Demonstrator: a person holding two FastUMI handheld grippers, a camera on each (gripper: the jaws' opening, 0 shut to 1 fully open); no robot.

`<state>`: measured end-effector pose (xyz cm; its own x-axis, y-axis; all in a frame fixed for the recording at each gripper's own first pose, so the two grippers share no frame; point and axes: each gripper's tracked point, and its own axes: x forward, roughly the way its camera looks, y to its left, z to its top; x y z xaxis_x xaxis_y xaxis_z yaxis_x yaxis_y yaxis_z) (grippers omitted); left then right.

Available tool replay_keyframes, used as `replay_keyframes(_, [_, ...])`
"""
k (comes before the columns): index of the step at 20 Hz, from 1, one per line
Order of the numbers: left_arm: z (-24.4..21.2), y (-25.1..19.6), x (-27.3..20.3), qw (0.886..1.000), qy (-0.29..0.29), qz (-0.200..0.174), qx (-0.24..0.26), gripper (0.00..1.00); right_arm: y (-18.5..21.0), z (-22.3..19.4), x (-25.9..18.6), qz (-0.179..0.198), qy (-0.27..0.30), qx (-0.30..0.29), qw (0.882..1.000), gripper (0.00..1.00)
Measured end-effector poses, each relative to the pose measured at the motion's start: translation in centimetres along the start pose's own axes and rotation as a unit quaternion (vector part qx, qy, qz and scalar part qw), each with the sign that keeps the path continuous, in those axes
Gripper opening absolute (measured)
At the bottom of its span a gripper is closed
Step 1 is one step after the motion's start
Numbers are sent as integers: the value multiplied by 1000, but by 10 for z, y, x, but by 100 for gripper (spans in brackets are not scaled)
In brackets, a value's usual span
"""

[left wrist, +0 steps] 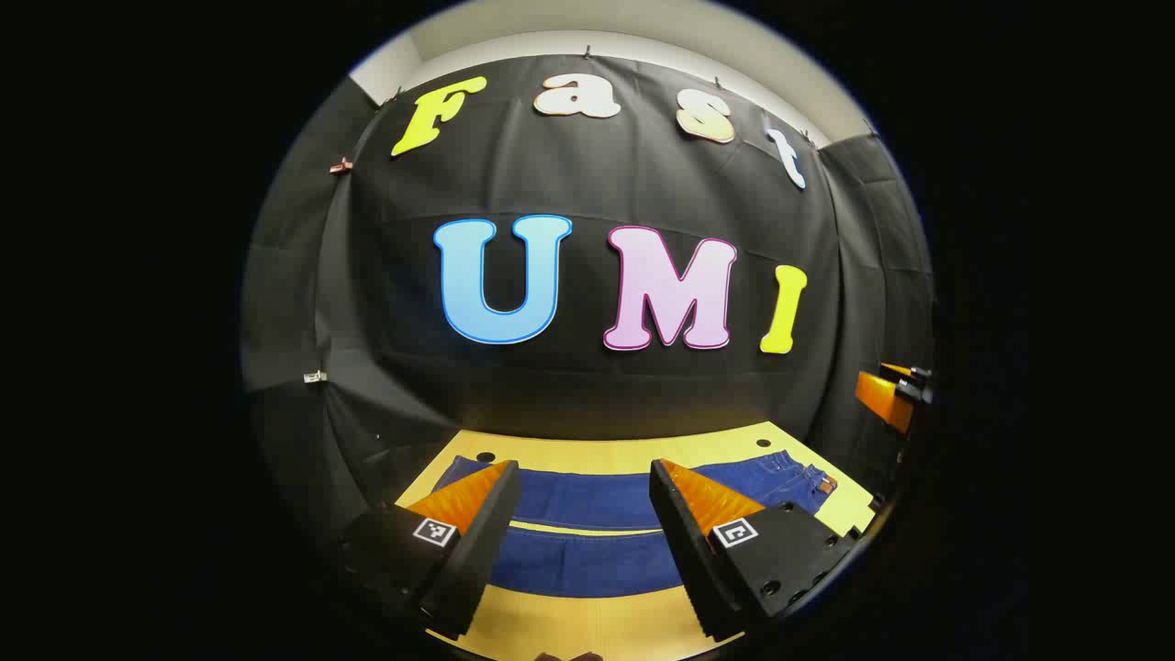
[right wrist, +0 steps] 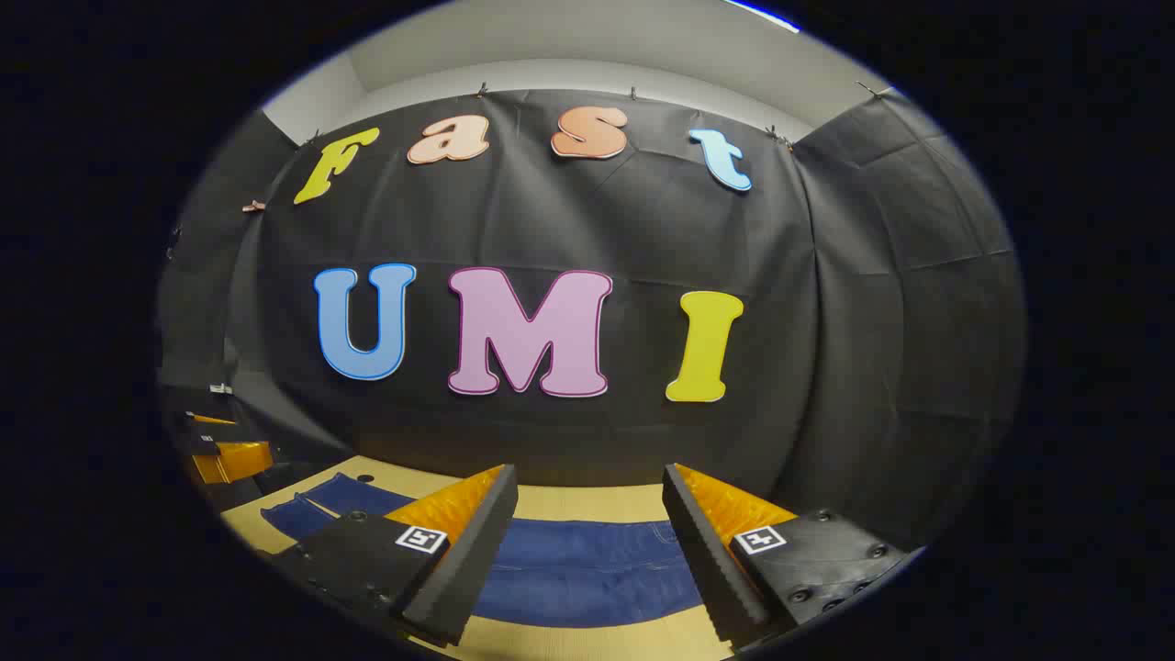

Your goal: Grasp the waist and the cuffs of the jeans and fold them to make the two legs overlap; first hold the waist and fold one-third of the jeans toward the cuffs, then hold the cuffs and fold the remaining one-third in the same direction to finish folding.

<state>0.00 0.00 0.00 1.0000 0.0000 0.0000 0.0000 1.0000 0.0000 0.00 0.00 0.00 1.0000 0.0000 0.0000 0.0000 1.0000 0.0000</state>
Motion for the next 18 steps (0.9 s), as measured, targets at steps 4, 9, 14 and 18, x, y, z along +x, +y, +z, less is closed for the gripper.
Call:
replay_keyframes(4, [-4,1,2,1000,4,3,-6,83,-10,-1,3,-9,-1,-1,1000,97])
replay_keyframes(9, [-7,-2,5,1000,4,2,7,83,-13,-6,3,-8,7,-9,1000,98])
replay_keyframes(14, [-4,-3,8,1000,3,0,3,83,-13,-8,6,-1,9,-9,1000,98])
replay_keyframes(18, [-8,8,13,1000,9,7,19,83,-14,-8,7,2,6,-19,1000,98])
